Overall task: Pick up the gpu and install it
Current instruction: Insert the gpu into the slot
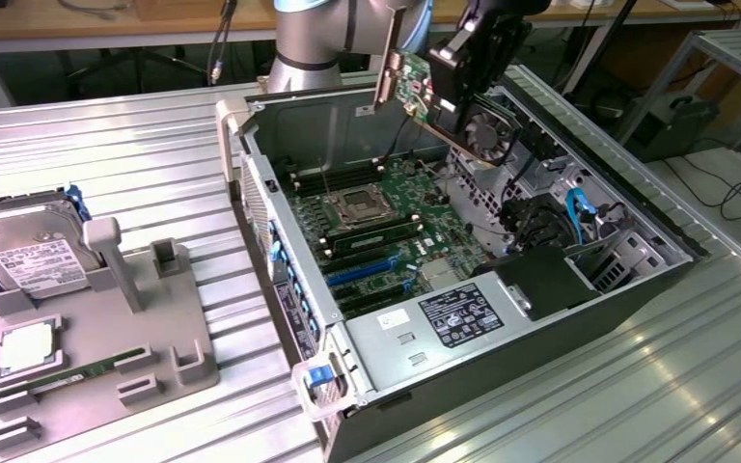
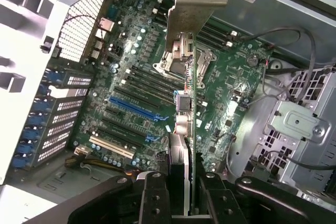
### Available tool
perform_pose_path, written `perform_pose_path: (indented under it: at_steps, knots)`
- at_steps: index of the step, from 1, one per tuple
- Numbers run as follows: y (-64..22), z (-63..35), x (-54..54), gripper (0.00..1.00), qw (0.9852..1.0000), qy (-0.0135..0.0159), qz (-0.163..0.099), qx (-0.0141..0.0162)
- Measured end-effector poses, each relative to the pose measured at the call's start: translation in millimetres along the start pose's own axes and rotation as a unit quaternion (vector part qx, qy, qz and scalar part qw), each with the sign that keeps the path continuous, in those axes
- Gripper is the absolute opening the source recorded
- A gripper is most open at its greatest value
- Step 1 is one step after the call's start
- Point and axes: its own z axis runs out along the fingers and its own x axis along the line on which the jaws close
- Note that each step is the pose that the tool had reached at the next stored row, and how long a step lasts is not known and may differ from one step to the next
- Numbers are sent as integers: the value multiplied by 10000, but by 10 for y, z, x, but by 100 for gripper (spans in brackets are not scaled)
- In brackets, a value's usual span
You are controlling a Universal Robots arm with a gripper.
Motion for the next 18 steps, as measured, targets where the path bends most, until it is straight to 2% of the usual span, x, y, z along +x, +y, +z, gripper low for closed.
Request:
perform_pose_path:
  at_steps: [18]
  knots:
    - [0,1,0,27,9994,6,-347,-3]
